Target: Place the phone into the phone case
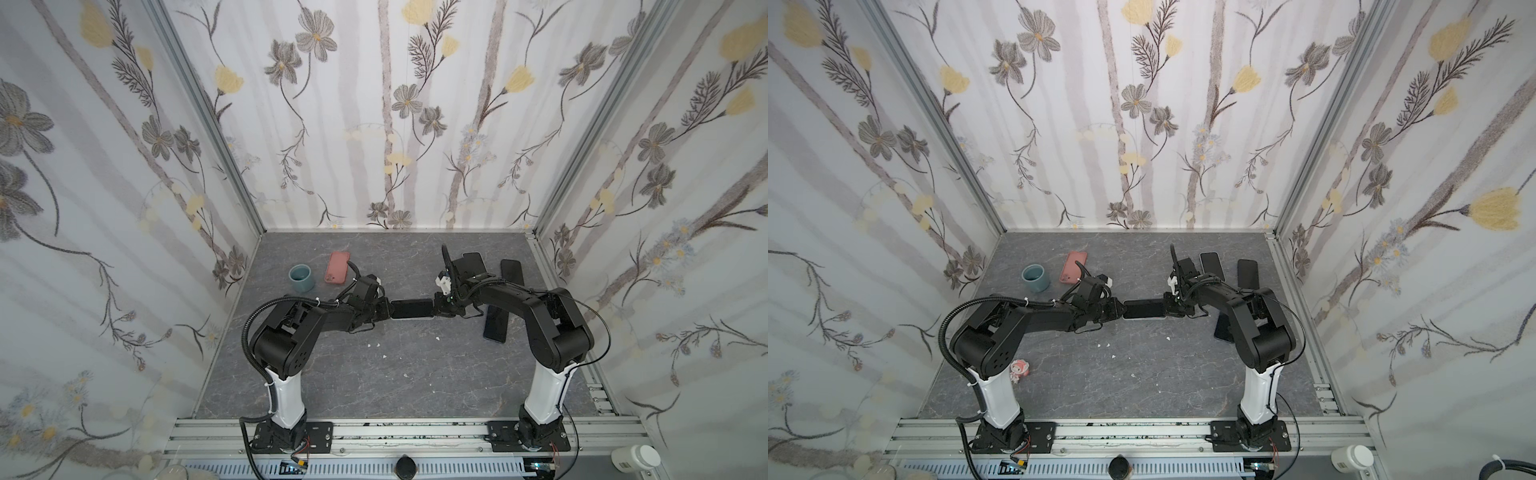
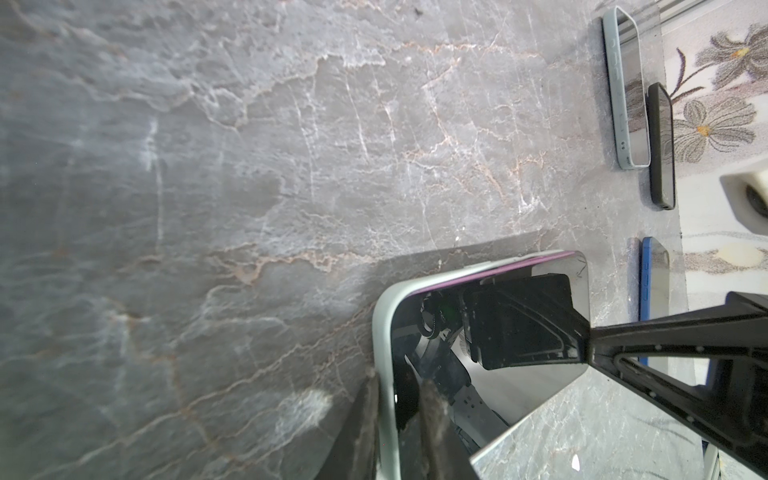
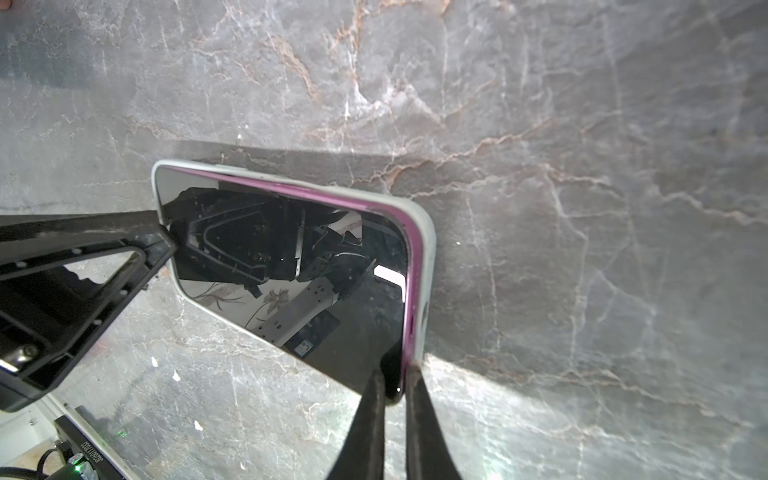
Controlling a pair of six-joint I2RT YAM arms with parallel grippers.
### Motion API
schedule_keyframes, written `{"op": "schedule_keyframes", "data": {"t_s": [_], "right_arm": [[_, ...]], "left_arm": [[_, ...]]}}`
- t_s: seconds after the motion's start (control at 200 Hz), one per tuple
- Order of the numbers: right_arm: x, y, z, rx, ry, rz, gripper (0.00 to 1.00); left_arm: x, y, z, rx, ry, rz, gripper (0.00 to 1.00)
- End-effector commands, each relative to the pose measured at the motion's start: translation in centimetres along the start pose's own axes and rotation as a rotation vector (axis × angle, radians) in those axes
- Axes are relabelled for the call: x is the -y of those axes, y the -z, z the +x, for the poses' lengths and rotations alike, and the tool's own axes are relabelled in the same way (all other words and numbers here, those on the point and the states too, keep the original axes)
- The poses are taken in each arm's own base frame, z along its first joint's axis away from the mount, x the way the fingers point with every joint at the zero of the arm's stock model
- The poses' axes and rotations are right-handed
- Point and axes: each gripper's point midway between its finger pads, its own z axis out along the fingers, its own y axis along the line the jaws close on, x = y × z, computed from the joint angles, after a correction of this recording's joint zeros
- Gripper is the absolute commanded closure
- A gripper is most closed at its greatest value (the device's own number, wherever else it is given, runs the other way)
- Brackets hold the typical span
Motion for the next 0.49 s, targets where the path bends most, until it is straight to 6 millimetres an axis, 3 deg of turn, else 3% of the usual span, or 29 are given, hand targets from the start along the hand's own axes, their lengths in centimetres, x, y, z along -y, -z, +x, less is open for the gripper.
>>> {"op": "schedule_keyframes", "data": {"t_s": [0.0, 0.33, 0.49], "right_arm": [[1.0, -1.4, 2.1, -0.064, -0.008, 0.043, 0.9], [3.1, -2.1, 3.7, -0.113, 0.004, 0.153, 0.9], [1.4, -0.6, 2.0, -0.066, 0.026, 0.135, 0.88]], "left_arm": [[-4.1, 0.2, 4.8, -0.174, 0.065, -0.162, 0.78], [-4.0, 0.1, 4.7, -0.172, 0.064, -0.159, 0.78], [-3.5, 0.3, 4.1, -0.158, 0.06, -0.152, 0.79]]}}
